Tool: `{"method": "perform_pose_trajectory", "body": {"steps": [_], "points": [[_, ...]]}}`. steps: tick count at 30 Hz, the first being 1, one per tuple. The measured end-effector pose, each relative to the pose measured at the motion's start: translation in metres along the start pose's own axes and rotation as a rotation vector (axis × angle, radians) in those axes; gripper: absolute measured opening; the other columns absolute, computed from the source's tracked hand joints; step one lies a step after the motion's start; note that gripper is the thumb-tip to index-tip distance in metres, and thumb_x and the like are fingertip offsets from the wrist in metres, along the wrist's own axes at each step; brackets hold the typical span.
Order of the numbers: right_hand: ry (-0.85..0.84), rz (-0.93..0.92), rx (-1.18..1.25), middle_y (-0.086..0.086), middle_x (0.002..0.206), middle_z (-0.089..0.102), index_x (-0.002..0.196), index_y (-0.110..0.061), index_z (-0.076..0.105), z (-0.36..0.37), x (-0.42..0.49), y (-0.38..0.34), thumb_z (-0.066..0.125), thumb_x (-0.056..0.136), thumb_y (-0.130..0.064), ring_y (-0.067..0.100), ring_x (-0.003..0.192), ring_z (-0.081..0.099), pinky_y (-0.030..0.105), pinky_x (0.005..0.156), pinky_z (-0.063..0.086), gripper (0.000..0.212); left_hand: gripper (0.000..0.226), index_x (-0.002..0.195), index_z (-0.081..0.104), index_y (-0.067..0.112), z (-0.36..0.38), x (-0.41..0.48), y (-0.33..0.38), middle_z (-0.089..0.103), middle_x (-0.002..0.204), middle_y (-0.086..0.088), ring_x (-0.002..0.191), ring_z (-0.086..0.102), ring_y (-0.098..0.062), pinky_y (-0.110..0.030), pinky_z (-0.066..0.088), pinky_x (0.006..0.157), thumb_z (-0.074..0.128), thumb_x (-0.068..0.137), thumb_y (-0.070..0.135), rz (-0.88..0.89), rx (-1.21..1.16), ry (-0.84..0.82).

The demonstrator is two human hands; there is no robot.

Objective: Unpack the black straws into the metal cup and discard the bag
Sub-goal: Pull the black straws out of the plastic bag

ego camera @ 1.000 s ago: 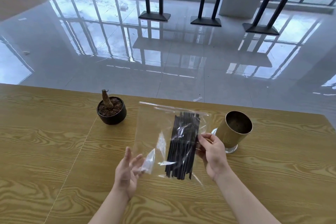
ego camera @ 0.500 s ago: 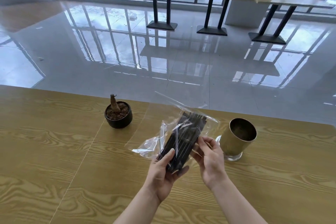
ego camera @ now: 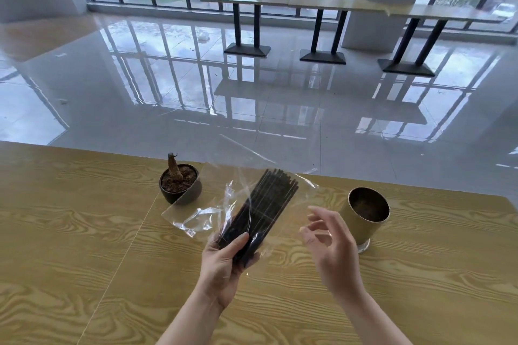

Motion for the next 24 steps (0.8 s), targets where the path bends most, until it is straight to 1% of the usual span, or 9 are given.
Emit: {"method": "perform_pose_trajectory", "body": {"steps": [2,4,8,11,13,14,18,21,24], "points": [[-0.156,-0.295,-0.292,0.001,0.119,0.059,0.127,-0.020,0.066,0.009,-0.001,-0.015,0.086,0.075,-0.010,0.016,0.106,0.061,0.031,0.084,0.059,0.056,0.041,0.112,0.071,0.003,0.000,0.000,0.003,0.072,0.110,-0.029,0.088,0.075,-0.041,-0.035,0.060,0.056,0.079,0.072,0.004,0.000,0.003,-0.004],[-0.227,-0.423,-0.551,0.003,0.124,0.059,0.124,-0.025,0.070,0.016,0.002,-0.019,0.092,0.068,-0.022,0.021,0.113,0.056,0.034,0.091,0.055,0.060,0.036,0.109,0.073,0.006,0.002,-0.001,0.005,0.072,0.110,-0.029,0.087,0.075,-0.039,-0.034,0.060,0.056,0.078,0.074,0.004,-0.005,0.010,-0.022],[-0.120,-0.558,-0.627,0.002,0.103,0.067,0.095,-0.023,0.080,0.011,0.012,-0.027,0.086,0.077,-0.021,0.026,0.097,0.061,0.040,0.072,0.057,0.019,0.045,0.118,0.068,0.004,0.006,-0.004,0.008,0.071,0.111,-0.030,0.085,0.075,-0.038,-0.033,0.059,0.054,0.076,0.074,0.003,-0.014,0.017,-0.045],[-0.155,-0.592,-0.583,-0.002,0.094,0.064,0.091,-0.021,0.079,0.009,0.016,-0.031,0.082,0.083,-0.020,0.022,0.088,0.059,0.034,0.068,0.054,0.008,0.046,0.119,0.067,0.006,0.006,-0.006,0.011,0.072,0.111,-0.028,0.085,0.076,-0.037,-0.032,0.058,0.052,0.076,0.074,0.003,-0.006,0.032,-0.049],[-0.184,-0.512,-0.512,-0.006,0.089,0.064,0.087,-0.019,0.078,0.010,0.019,-0.033,0.079,0.085,-0.019,0.016,0.084,0.058,0.028,0.067,0.052,0.002,0.047,0.120,0.067,0.007,0.005,-0.007,0.013,0.072,0.112,-0.027,0.085,0.076,-0.037,-0.032,0.058,0.052,0.076,0.074,0.002,0.007,0.040,-0.055],[-0.165,-0.402,-0.436,-0.009,0.085,0.065,0.084,-0.020,0.077,0.009,0.023,-0.031,0.078,0.086,-0.016,0.013,0.081,0.059,0.025,0.066,0.052,0.004,0.048,0.121,0.067,0.008,0.004,-0.007,0.014,0.072,0.112,-0.027,0.085,0.075,-0.038,-0.032,0.058,0.052,0.076,0.074,0.002,0.012,0.044,-0.058],[0.071,0.192,-0.014,-0.006,0.072,0.075,0.078,-0.032,0.074,-0.020,0.049,-0.005,0.073,0.088,-0.012,0.002,0.059,0.062,0.019,0.055,0.046,0.022,0.049,0.119,0.069,0.009,-0.002,-0.010,0.016,0.073,0.112,-0.025,0.082,0.075,-0.039,-0.031,0.058,0.050,0.078,0.071,0.000,0.024,0.057,-0.080],[0.022,0.255,-0.016,-0.010,0.076,0.076,0.080,-0.030,0.075,-0.029,0.058,-0.002,0.073,0.088,-0.016,0.008,0.067,0.068,0.033,0.064,0.055,0.016,0.046,0.116,0.072,0.015,-0.004,-0.013,0.019,0.072,0.114,-0.024,0.082,0.074,-0.036,-0.033,0.058,0.052,0.078,0.072,0.001,0.040,0.086,-0.125],[-0.036,0.257,-0.036,-0.012,0.085,0.075,0.097,-0.029,0.075,-0.031,0.058,-0.005,0.073,0.088,-0.014,0.014,0.079,0.069,0.041,0.079,0.060,0.018,0.048,0.120,0.070,0.015,-0.005,-0.014,0.021,0.071,0.116,-0.025,0.083,0.074,-0.036,-0.035,0.059,0.054,0.077,0.074,0.000,0.051,0.122,-0.142]]}}
Point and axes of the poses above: each hand's wrist, its own x-axis towards the middle knuckle, its own z-axis out of the palm, y = z × x, the point moved 6 cm from there along x, towards the middle knuckle
